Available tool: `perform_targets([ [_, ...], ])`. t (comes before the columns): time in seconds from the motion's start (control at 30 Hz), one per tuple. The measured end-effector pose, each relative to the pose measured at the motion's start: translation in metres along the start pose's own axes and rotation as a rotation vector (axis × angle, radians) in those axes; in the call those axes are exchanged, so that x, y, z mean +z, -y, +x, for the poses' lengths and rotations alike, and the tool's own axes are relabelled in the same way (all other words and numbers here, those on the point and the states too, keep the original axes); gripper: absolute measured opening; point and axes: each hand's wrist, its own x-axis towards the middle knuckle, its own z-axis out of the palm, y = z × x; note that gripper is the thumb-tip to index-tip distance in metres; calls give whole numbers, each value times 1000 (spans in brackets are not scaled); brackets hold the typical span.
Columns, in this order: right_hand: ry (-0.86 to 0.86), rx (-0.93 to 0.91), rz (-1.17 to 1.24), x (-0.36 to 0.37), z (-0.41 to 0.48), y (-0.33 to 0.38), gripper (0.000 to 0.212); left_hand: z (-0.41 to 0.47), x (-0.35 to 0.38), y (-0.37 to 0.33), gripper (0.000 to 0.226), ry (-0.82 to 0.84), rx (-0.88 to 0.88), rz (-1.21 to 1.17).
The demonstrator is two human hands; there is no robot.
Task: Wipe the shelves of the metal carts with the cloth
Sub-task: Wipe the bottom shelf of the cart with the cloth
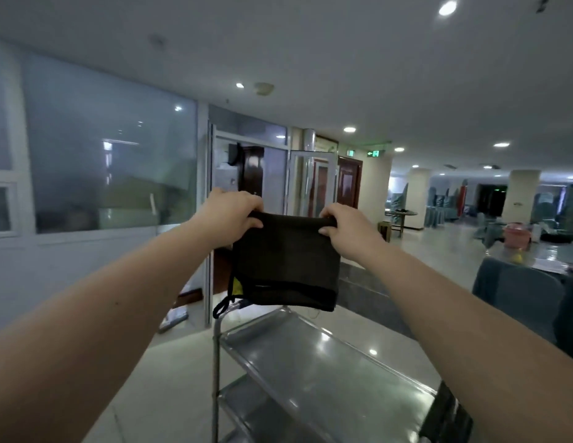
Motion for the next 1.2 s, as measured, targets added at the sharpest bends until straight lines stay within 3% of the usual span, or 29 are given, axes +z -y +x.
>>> perform_targets([
  [0.23,10,16,60,115,108,47,13,40,66,132,22,32,-102,47],
  [0.37,56,0,77,165,164,38,14,71,118,179,9,61,-107,4],
  [0.8,254,-191,-176,341,352,-94,10,223,323,264,27,179,-75,-6],
  [0.93,308,-233,-211,408,398,-131,35,261,405,279,37,253,41,110],
  [1.0,342,-232,-257,447,413,-150,40,278,452,286,36,287,42,54],
  [1.1,340,-135,-293,506,427,-172,31,301,524,293,32,353,-24,-191],
  [1.2,351,2,-245,565,440,-198,20,316,607,304,31,406,53,-311],
])
